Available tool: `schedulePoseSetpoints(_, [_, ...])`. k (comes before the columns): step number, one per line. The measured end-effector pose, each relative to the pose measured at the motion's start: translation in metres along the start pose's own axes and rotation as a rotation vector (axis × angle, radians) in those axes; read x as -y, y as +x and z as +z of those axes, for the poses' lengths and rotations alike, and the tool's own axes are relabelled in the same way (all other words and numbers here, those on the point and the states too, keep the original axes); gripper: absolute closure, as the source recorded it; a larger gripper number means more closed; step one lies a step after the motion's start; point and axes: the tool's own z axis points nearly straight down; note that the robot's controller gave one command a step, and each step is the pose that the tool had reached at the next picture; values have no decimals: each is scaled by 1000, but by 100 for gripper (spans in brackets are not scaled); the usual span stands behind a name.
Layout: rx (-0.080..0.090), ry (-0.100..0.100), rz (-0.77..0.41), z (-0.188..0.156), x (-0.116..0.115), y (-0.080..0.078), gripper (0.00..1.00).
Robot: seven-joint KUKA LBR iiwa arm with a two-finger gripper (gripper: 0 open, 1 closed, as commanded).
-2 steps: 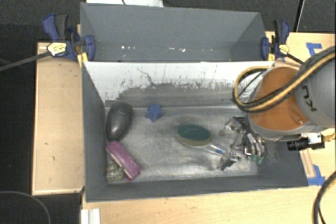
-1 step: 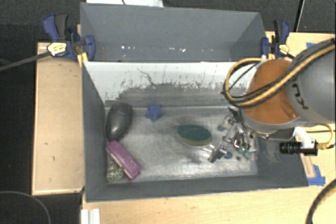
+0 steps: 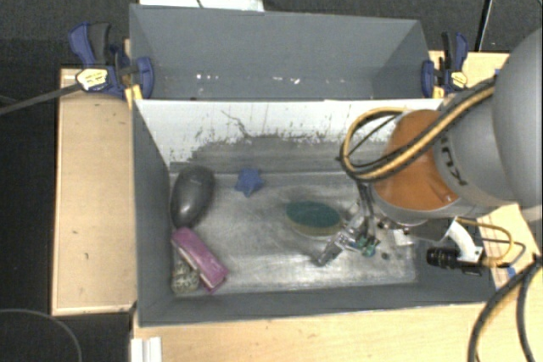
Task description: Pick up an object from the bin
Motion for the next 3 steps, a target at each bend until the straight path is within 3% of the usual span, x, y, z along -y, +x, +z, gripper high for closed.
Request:
schedulePoseSetpoints(1, [9, -4, 188, -1, -30, 23, 0])
schedulePoseSetpoints(2, [13, -6, 183, -3, -31, 20, 100])
schedulePoseSetpoints(3, [1, -2, 178, -92, -32, 18, 100])
